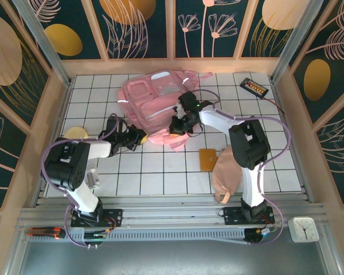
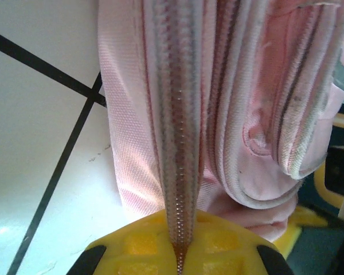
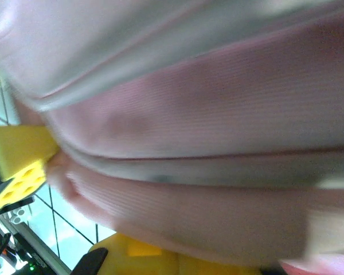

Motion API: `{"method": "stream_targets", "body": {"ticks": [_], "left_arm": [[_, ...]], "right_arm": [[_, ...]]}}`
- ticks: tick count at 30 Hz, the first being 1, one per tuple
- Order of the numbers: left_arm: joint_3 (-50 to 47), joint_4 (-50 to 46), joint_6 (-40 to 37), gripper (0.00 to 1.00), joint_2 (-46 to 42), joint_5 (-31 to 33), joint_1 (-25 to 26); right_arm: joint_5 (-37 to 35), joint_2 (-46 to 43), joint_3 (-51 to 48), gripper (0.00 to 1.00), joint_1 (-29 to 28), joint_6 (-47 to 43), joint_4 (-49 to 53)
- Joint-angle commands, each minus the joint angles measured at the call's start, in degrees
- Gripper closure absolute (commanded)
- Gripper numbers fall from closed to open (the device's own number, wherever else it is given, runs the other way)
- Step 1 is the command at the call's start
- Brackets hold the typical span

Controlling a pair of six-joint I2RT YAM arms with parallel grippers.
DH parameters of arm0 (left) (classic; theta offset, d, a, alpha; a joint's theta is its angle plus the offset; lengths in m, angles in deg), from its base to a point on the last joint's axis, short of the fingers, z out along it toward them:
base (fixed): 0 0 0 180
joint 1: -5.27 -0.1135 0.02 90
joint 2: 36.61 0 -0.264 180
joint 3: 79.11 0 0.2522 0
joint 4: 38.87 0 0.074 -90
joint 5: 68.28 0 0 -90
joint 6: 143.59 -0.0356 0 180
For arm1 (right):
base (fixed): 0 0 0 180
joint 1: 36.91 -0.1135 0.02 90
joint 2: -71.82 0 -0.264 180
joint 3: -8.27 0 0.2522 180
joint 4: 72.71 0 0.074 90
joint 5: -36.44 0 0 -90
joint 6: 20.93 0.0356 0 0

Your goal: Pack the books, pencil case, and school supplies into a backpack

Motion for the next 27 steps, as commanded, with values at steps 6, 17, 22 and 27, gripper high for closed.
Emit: {"method": "stream_targets", "body": {"ticks": [6,17,22,27], "left_arm": [[-1.98,-16.91,-14.10,1.00,-8.11,1.74,-7.64],[5.62,-23.17,-22.04,1.00,-2.50,1.13,-14.58],[21.52,-25.47,-23.49,0.85,8.01,1.65,-17.00],[35.71,-31.15,-24.69,0.44,13.13,2.28,-17.33]], "right_arm": [[-12.36,2.81,5.23,1.00,11.81,-6.56,11.40],[-8.64,3.36,5.54,1.00,10.61,-9.35,6.08],[-4.06,-0.99,-2.20,1.00,1.82,-6.00,1.90],[3.16,-0.61,-2.70,1.00,-8.28,1.65,-4.08]]}}
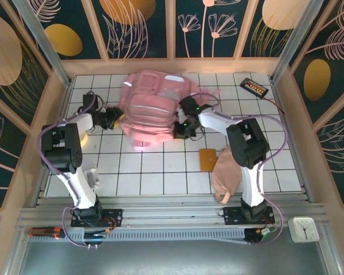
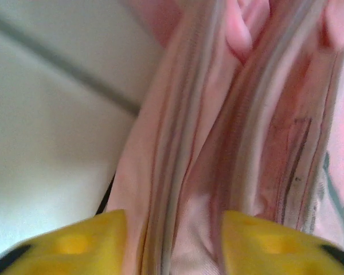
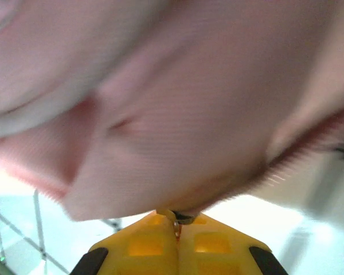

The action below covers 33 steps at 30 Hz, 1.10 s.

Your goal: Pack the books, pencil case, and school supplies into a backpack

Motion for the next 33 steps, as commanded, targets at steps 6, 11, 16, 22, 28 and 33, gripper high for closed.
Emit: {"method": "stream_targets", "body": {"ticks": [6,11,16,22,28,33], "left_arm": [[0.91,-10.89,-6.53,0.27,-10.96,6.37,-0.32],[-17.95,-3.72,1.38,0.28,-24.73,2.00,0.83],[-33.40,9.88,13.89,0.31,-29.90,0.06,7.01],[-37.20,22.86,22.55,0.32,-25.15,0.94,11.54],[-34.74,28.00,25.06,0.32,-20.33,0.84,12.14],[-32.64,29.16,25.98,0.31,-17.34,0.94,12.91]], "right_arm": [[10.35,6.04,12.55,1.00,-8.37,6.25,-2.22],[10.39,8.48,15.15,1.00,-6.92,5.15,-0.69],[10.85,7.99,13.73,1.00,-5.97,4.69,-1.19],[11.12,6.85,13.04,1.00,-6.24,4.58,-1.43],[11.73,6.12,10.76,1.00,-6.59,4.40,-2.42],[12.17,6.36,10.68,1.00,-6.75,4.79,-3.15]]}}
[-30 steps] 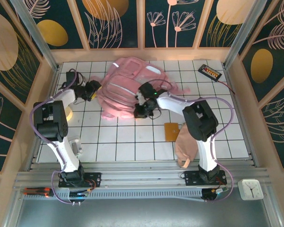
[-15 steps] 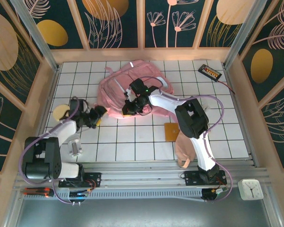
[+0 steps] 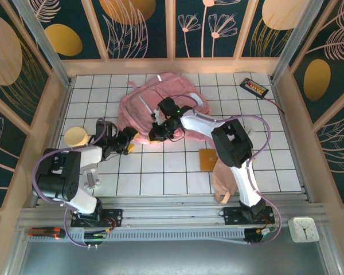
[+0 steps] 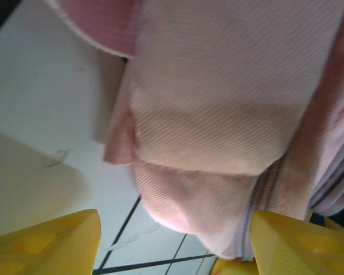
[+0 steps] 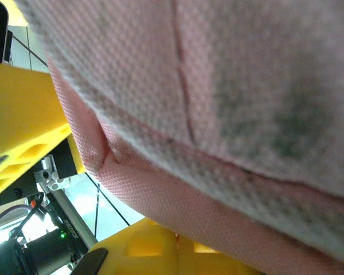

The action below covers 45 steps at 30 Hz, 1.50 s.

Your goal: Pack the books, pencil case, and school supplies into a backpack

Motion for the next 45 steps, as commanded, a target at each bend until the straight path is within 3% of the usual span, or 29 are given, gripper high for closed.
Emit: {"method": "stream_targets", "body": {"ticks": [1,3,5,9,12,13,28,32,37,41,43,45], "left_arm": [[2.29,4.12,2.09,0.31,2.69,-0.37,0.52],[3.29,4.59,1.86,0.32,5.02,-0.12,0.66],[4.11,5.02,1.38,0.39,7.52,0.07,0.68],[4.43,7.25,1.49,0.82,10.87,1.03,0.72],[5.03,6.82,0.47,0.99,10.22,1.45,0.59],[5.45,5.82,-0.37,1.00,9.72,1.92,0.61],[8.05,-1.68,-6.88,1.00,6.07,1.77,-1.76],[8.61,-3.16,-7.91,1.00,5.61,1.21,-1.97],[8.39,-3.63,-8.62,1.00,5.08,-0.15,-1.94],[8.17,-6.35,-10.82,0.99,3.54,-1.38,-1.94],[8.45,-10.47,-13.42,0.74,1.53,-0.83,-1.94],[8.59,-14.46,-16.15,0.58,-1.06,-0.44,-1.94]], "right_arm": [[0.53,-1.37,-0.47,1.00,-0.07,0.20,0.01],[0.63,-1.09,0.54,1.00,-0.37,0.34,0.35],[0.63,-0.71,1.26,1.00,-0.54,0.28,0.72],[-0.26,-0.14,2.02,1.00,-0.46,-0.36,2.32],[-1.98,-0.71,1.23,1.00,0.46,-1.13,4.28],[-2.82,-1.27,0.35,1.00,0.94,-1.27,4.61],[-16.80,-13.46,-17.39,1.00,17.53,-8.57,9.92],[-16.65,-12.24,-17.49,1.00,21.07,-9.79,8.96],[-10.28,-11.61,-15.82,1.00,20.81,-11.81,7.33],[-6.95,-14.95,-16.95,0.56,20.58,-13.34,6.21],[-6.39,-17.58,-18.21,0.43,20.70,-13.99,6.00],[-5.99,-19.90,-19.21,0.36,21.11,-13.93,6.32]]}}
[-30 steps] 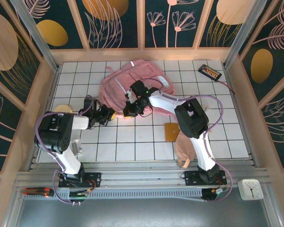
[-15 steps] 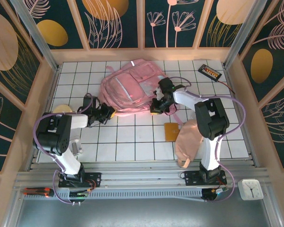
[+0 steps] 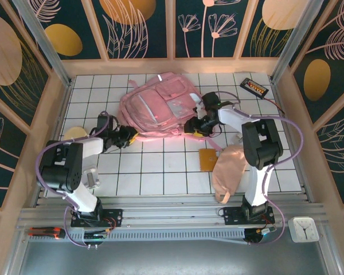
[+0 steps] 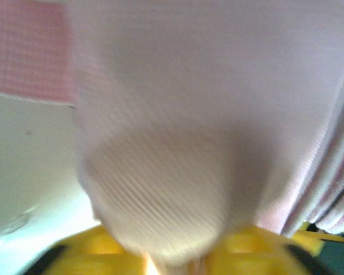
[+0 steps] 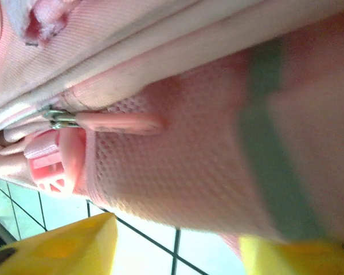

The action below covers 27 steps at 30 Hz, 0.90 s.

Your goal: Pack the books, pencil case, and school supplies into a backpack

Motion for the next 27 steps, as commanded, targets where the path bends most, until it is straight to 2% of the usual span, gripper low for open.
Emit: {"method": "stream_targets", "body": {"ticks": [1,4,8,13,16,20,24,27], "left_arm": [[1.20,-8.06,-6.79,0.52,-5.96,1.20,-0.46],[1.64,-12.38,-9.50,0.43,-10.28,2.13,-0.46],[4.26,-14.90,-10.88,0.36,-12.22,1.35,-0.46],[6.66,-11.17,-7.07,0.34,-9.47,-1.07,-0.47],[7.86,-8.75,-4.61,0.33,-7.30,-1.67,-0.39],[9.75,-9.25,-6.05,0.33,-4.51,-1.15,-0.41],[10.75,-10.83,-8.46,0.33,-2.12,-0.86,-0.46],[10.49,-10.72,-8.78,0.33,-1.15,-1.13,-0.46]], "right_arm": [[0.24,-6.22,-1.27,0.35,0.58,-0.72,1.24],[1.64,-6.89,-1.33,0.35,1.22,3.98,0.34],[4.47,-5.46,-1.06,0.36,0.86,15.98,-5.09],[4.48,-2.92,-0.78,0.36,-2.73,29.50,-12.17],[3.30,-0.91,0.73,0.38,-4.65,31.71,-13.14],[-2.52,2.11,6.64,0.41,-5.56,22.20,-7.81],[-11.44,3.07,12.39,0.42,-5.55,3.77,-0.08],[-14.94,2.56,14.19,0.43,-5.14,-6.89,3.86]]}}
